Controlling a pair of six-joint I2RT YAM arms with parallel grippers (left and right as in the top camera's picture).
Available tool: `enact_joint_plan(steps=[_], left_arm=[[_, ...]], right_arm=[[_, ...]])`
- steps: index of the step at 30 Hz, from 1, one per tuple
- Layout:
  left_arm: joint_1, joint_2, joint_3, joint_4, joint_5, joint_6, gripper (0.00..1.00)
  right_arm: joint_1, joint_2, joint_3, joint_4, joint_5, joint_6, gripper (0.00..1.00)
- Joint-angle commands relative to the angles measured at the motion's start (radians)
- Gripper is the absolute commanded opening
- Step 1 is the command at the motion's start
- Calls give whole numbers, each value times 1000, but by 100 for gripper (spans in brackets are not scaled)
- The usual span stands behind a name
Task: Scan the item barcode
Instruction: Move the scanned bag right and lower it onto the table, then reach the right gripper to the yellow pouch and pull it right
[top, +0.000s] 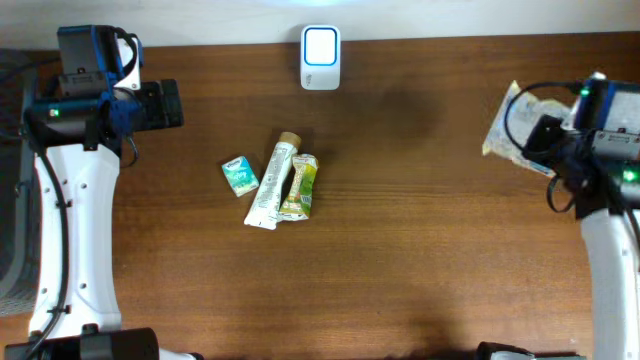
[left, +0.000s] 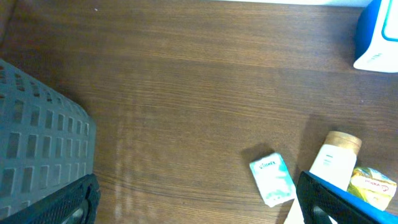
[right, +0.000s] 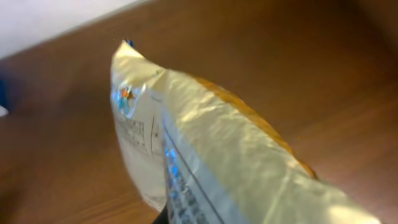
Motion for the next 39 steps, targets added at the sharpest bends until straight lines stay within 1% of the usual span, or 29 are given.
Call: enact_joint_plan(steps=[1,2,4,6,8,9,10,11,12,13,15,16,18,20,22,23,25,28,32,33,35,39], left_arm=[[2,-16,3,1,-7,-10,99],[2,-16,3,1,-7,-10,99],[2,-16,3,1,-8,-10,99],[2,-17,3,1,-7,-10,99],[2,-16,3,1,-8,-10,99],[2,-16,3,1,-8,-10,99],[2,-17,3,1,-8,-10,99],[2,-16,3,1,-7,-10,99],[2,-16,3,1,-7,-10,99],[2,-16,3,1,-7,-10,99],[2,-16,3,1,-7,-10,99],[2,-16,3,1,-7,-10,99],[2,-16,3,1,-7,-10,99],[2,-17,3,1,-7,-10,99],[2,-16,3,1,-7,-10,99],[2,-17,3,1,-7,-10,99],[2,-16,3,1,-7,-10,99],[2,-16,3,1,-7,-10,99],[2,-17,3,1,-7,-10,99],[2,-16,3,1,-8,-10,99],[2,-16,3,1,-7,-10,99],[2,-16,3,1,-7,-10,99]], right_arm=[[-182,75,-128,122,-298,98,4],[-239,116,-192,214,-360,111,4],[-309,198,-279,358,-409,114,4],[-340,267,-315,442,-401,129,4],[-373,353,-324,503,-401,187,5],[-379,377,-324,502,-402,186,12],[-375,384,-324,480,-411,169,43],[-369,383,-321,454,-418,117,55],[-363,382,-311,419,-419,90,74],[-362,380,-296,383,-419,79,82],[-363,365,-217,275,-412,50,93],[-363,352,-144,193,-413,51,96],[-345,327,32,10,-409,35,99],[-299,323,194,-162,-332,16,99],[-214,323,332,-295,-225,16,99],[-166,323,370,-327,-201,17,99],[-53,325,383,-329,-229,27,99],[75,350,380,-308,-260,28,99],[256,431,380,-267,-288,28,99],[315,474,380,-245,-323,28,99],[384,536,380,-213,-355,28,99],[528,715,380,-104,-441,33,91]])
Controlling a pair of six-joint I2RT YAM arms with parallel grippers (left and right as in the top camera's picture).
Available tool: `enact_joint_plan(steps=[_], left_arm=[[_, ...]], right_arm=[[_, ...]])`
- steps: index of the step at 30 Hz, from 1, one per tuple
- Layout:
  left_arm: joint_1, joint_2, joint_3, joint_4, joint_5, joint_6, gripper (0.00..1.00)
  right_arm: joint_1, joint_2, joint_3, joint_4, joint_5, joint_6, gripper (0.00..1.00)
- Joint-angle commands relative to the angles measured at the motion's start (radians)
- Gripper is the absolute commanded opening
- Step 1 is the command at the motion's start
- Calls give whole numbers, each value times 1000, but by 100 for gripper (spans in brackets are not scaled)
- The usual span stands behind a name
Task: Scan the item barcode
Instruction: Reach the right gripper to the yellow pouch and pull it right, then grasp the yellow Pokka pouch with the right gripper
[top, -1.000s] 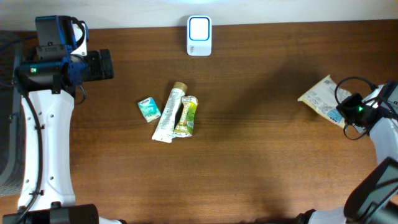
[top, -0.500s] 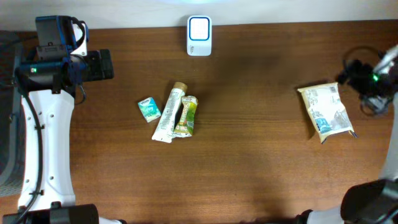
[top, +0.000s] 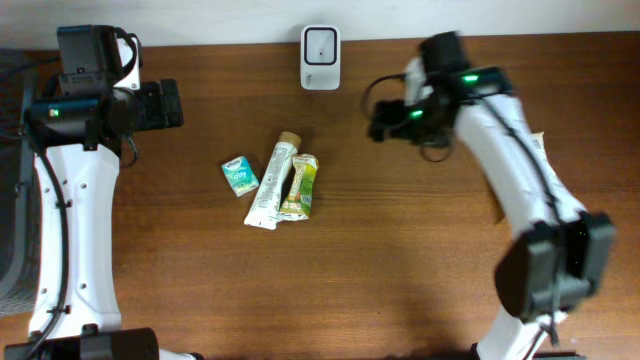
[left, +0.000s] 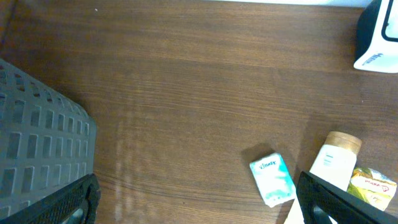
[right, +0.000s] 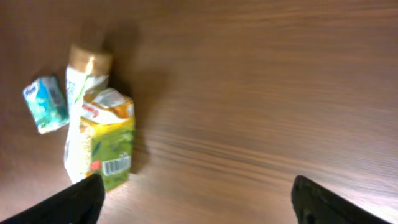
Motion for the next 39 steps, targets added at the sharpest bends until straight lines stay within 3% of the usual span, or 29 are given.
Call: enact_joint_plan(steps=[1,10,15,20,27,31,37,39], left_arm=[[2,-16,3,0,-7,-10,99],[2,-16,3,0,-7,-10,99],[2,-16,3,0,-8,-10,99],[2,-17,3,0,-7,-10,99],[2,-16,3,0,-7,-10,99],[2,-16,3,0,-8,-10,99],[2,-17,3,0,-7,-10,99],[2,-16,3,0,-7,-10,99]], right_arm=[[86,114,8,62,-84,15,91],[162,206,8,314,-71,22,83],[214,251,6,410,-55,23,74],[266,272,6,322,-51,23,61],[241,272,6,118,146,19,60],[155,272,6,93,151,-59,60],[37,266,44,6,-179,-388,65],[41,260,78,-68,-195,-480,65]])
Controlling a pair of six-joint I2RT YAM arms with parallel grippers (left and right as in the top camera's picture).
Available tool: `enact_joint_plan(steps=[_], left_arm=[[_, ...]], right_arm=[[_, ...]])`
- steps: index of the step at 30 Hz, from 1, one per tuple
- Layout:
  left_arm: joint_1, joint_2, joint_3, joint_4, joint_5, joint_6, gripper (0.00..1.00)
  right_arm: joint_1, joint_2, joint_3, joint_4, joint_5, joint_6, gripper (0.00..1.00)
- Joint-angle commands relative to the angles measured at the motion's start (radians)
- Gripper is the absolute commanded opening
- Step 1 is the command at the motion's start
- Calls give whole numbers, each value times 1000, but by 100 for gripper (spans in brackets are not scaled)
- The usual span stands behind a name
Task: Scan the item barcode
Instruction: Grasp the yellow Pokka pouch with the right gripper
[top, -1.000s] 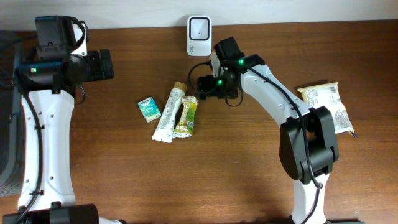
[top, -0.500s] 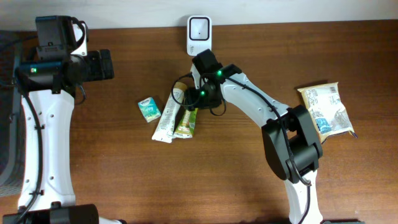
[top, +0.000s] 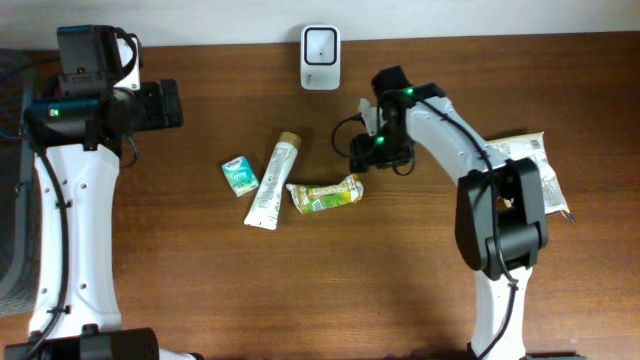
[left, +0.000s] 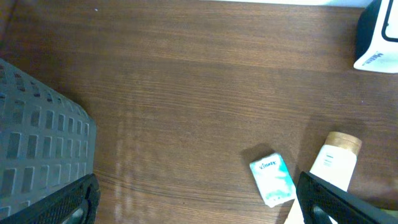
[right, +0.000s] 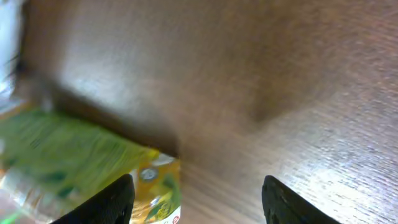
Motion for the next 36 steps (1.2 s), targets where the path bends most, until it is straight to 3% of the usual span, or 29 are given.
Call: enact_joint_plan(steps=[1,13,21,28,33,36], left_arm=[[2,-17,3,0,-7,-10,99],[2,-16,3,0,-7,-10,99],[2,-17,3,0,-7,-10,99],[2,-16,3,0,-7,-10,99],[2,-17,3,0,-8,-10,99],[2,-16,3,0,-7,-10,99]], right_arm=[[13,-6,66,-68,-112,-200,65],[135,-4,20,-56,-13,-222,66],[138,-4,19,-70,-13,-219,66],[153,-4,19,-145,-15,-183,59],[238,-4,19,-253,-18,-201,61],[332,-5,20,-268,-21,-222,68]])
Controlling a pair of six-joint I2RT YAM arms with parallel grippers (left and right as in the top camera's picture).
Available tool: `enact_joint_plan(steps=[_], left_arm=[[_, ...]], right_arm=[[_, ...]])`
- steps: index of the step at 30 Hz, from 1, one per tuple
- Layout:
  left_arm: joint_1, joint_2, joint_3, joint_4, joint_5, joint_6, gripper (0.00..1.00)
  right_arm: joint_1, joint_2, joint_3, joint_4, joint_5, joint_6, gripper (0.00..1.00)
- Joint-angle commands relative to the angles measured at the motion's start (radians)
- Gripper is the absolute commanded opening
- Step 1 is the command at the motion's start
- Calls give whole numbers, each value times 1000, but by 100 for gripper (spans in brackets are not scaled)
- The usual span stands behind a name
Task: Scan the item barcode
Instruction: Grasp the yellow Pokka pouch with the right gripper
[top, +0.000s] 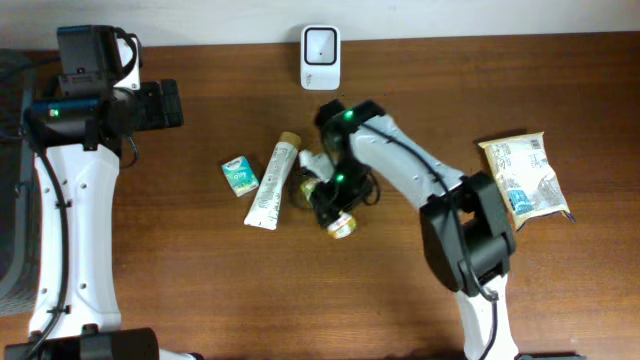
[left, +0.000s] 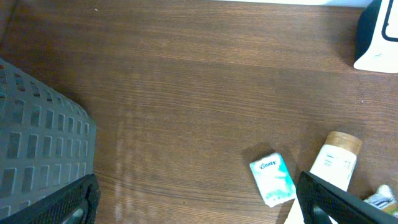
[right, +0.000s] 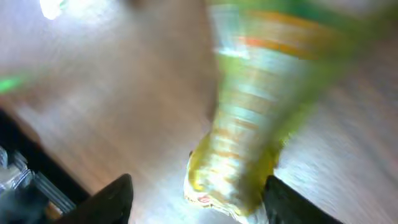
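A green and yellow snack packet (top: 342, 227) lies slanted on the table right of the white tube (top: 270, 183), partly under my right gripper (top: 329, 198). In the right wrist view the packet (right: 249, 118) is blurred. It sits between the open fingers of the right gripper (right: 198, 185), against the right-hand one and apart from the left-hand one. The white barcode scanner (top: 320, 44) stands at the far edge. My left gripper (left: 199, 210) hangs open over bare wood at the far left, with nothing in it.
A small teal tissue pack (top: 240, 175) lies left of the tube. A pale yellow snack bag (top: 525, 178) rests at the right side. A grey slotted basket (left: 37, 143) shows at the left of the left wrist view.
The right gripper has moved from the packet's right end to directly over it. The packet has turned from crosswise to slanted, its yellow end toward the near edge. The left arm is unchanged.
First my right gripper held the pale yellow bag at the table's right edge. Then the bag lay on the table and the gripper was open near the scanner. Later the green packet lay turned crosswise with the gripper at its end. Now the gripper straddles it.
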Motion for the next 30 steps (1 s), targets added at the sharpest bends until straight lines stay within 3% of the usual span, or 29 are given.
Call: enact_joint_plan(steps=[1,3,4,5,11,14,20,28,30], left_arm=[[2,-17,3,1,-7,-10,99],[2,-17,3,1,-7,-10,99],[2,-16,3,1,-7,-10,99],[2,-17,3,1,-7,-10,99],[2,-16,3,1,-7,-10,99],[2,-16,3,1,-7,-10,99],[2,-17,3,1,-7,-10,99],[2,-16,3,1,-7,-10,99],[2,-16,3,1,-7,-10,99]], right_arm=[[90,-5,-6,0,-5,-14,69],[114,-5,0,7,-2,-8,68],[100,-5,28,14,94,153,67],[84,-6,45,14,134,215,66],[2,-69,103,14,133,343,66],[-24,-85,102,-14,132,525,67],[54,-81,-7,35,80,650,80],[159,-75,-215,272,200,915,79],[159,-75,-259,300,210,941,75]])
